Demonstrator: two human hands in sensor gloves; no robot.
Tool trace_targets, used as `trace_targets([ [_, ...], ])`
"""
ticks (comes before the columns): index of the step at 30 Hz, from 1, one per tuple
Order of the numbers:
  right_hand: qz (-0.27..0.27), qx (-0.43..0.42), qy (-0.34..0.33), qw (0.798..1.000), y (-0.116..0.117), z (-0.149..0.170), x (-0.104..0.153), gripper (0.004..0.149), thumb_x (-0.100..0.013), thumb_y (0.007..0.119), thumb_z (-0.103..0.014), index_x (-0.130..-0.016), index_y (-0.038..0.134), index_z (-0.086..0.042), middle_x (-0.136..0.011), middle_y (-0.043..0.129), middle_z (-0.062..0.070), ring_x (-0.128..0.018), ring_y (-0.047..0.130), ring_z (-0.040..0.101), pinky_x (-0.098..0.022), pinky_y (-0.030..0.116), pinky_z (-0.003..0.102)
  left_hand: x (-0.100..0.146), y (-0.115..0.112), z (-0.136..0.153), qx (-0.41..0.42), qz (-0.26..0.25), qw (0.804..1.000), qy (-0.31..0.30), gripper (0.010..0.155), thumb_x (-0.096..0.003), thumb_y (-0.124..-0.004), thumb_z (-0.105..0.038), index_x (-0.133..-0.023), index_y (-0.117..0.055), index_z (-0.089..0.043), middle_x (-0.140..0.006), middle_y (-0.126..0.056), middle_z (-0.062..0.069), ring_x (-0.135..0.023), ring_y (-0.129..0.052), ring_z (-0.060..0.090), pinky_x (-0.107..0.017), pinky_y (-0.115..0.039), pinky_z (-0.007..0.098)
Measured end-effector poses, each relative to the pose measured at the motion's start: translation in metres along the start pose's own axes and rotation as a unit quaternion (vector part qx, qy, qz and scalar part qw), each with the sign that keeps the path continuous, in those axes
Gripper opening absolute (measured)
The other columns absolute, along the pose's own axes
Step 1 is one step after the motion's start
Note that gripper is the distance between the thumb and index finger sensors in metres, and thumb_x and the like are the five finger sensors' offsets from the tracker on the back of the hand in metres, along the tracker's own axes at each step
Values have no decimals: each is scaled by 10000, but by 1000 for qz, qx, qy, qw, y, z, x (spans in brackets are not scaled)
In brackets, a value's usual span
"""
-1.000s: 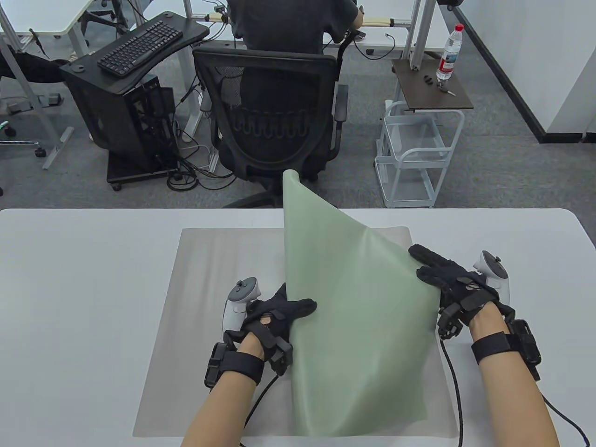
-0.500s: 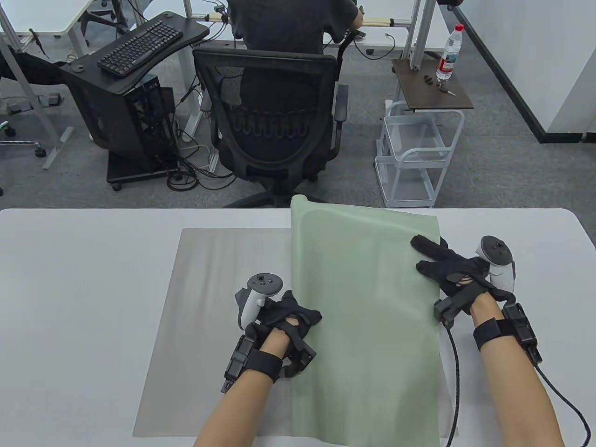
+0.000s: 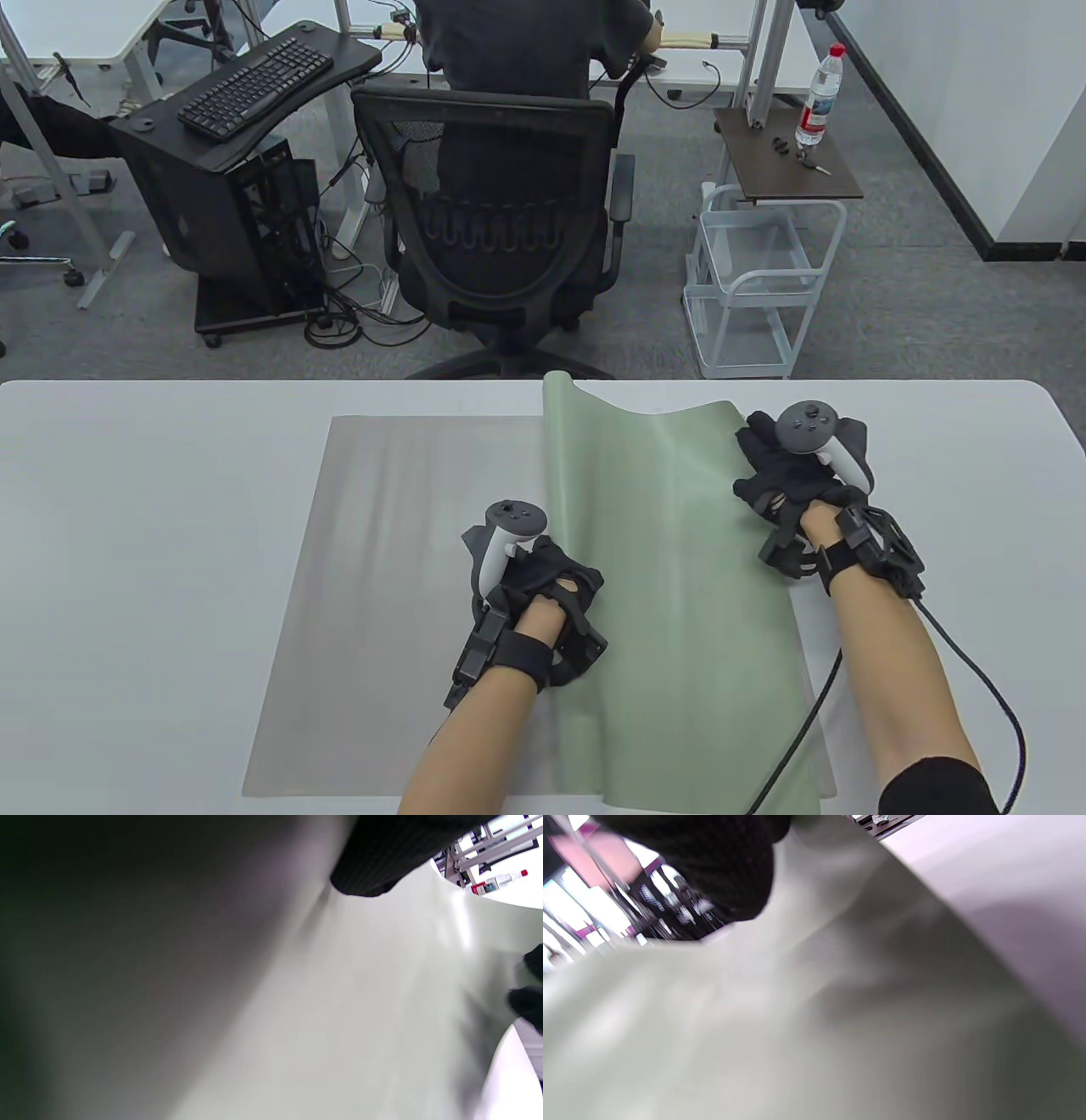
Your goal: Unroll desk mats and stack together
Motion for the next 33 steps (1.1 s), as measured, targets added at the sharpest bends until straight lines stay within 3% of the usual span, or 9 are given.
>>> trace_targets([
  [4, -4, 18, -4, 1000, 17, -5, 5, 827, -471, 847, -370, -1056, 278, -239, -1090, -19, -126, -1018, 39, 319, -741, 204, 592, -2, -3, 0, 5, -11, 1000, 4, 858, -483, -824, -407, -979, -174, -146, -932, -671, 18, -591, -1004, 171, -497, -908, 347],
  [9, -58, 62, -15, 996, 36, -11, 41, 936, -440, 816, -514, -1037, 143, -256, -1062, -114, 43, -978, -35, 395, -715, 149, 598, -3, -3, 1, 6, -14, 1000, 12, 861, -482, -825, -411, -979, -174, -147, -926, -677, 3, -583, -1008, 162, -492, -911, 343],
  [12, -174, 57, -23, 983, 63, -16, 88, 982, -416, 777, -604, -1034, 112, -232, -1112, 13, 140, -999, 101, 483, -719, 228, 631, -2, -3, 2, 13, -13, 1000, 19, 876, -482, -825, -410, -982, -155, -147, -927, -671, -10, -584, -1005, 156, -494, -909, 337],
  [14, -255, 35, -21, 966, 83, -19, 126, 1028, -412, 777, -630, -1024, 45, -248, -1101, -54, 134, -986, 17, 495, -715, 182, 645, -3, -3, 3, 14, -11, 1000, 23, 875, -481, -822, -412, -981, -154, -146, -921, -669, -16, -581, -1003, 151, -492, -907, 334],
  [15, -257, 44, -22, 965, 90, -21, 149, 1047, -399, 792, -634, -1028, 52, -242, -1106, -41, 149, -985, 33, 518, -712, 190, 659, -3, -4, 2, 10, -11, 1000, 26, 875, -482, -821, -412, -980, -153, -144, -918, -667, -16, -579, -1002, 151, -490, -907, 335],
  [18, -204, 84, -17, 975, 97, -19, 182, 1046, -391, 783, -649, -1039, 76, -232, -1112, -17, 172, -979, 63, 558, -702, 233, 685, -4, -4, 0, -1, -10, 999, 30, 879, -479, -821, -415, -978, -150, -145, -914, -660, -19, -575, -999, 147, -489, -905, 334],
  [21, -178, 91, 16, 980, 107, -7, 192, 1007, -397, 666, -692, -1030, 35, -228, -1095, -52, 186, -968, 28, 552, -700, 207, 677, -4, -4, 0, 0, -10, 999, 32, 882, -480, -822, -416, -978, -146, -145, -911, -659, -27, -573, -998, 144, -487, -904, 332],
  [24, -150, 46, 43, 987, 118, 6, 186, 981, -382, 559, -727, -995, -61, -277, -1051, -190, 91, -913, -184, 426, -643, -18, 609, -3, -5, 0, -5, -12, 999, 31, 884, -478, -822, -417, -978, -145, -146, -910, -658, -27, -569, -997, 138, -484, -904, 327],
  [33, -153, 68, 70, 983, 139, 27, 163, 1001, -372, 537, -744, -950, -108, -244, -987, -257, 61, -877, -235, 383, -622, -50, 571, -4, -5, 2, 0, -12, 1000, 17, 910, -474, -833, -436, -975, -127, -157, -914, -652, -39, -568, -990, 122, -476, -894, 307],
])
Point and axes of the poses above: the tracker on the back of each hand, its own z axis roughly to the little-finger side, its own x axis roughly from the fingertips to the wrist, y = z × x, the point moved 5 cm from there along -x, roughly from the wrist to the fingertips
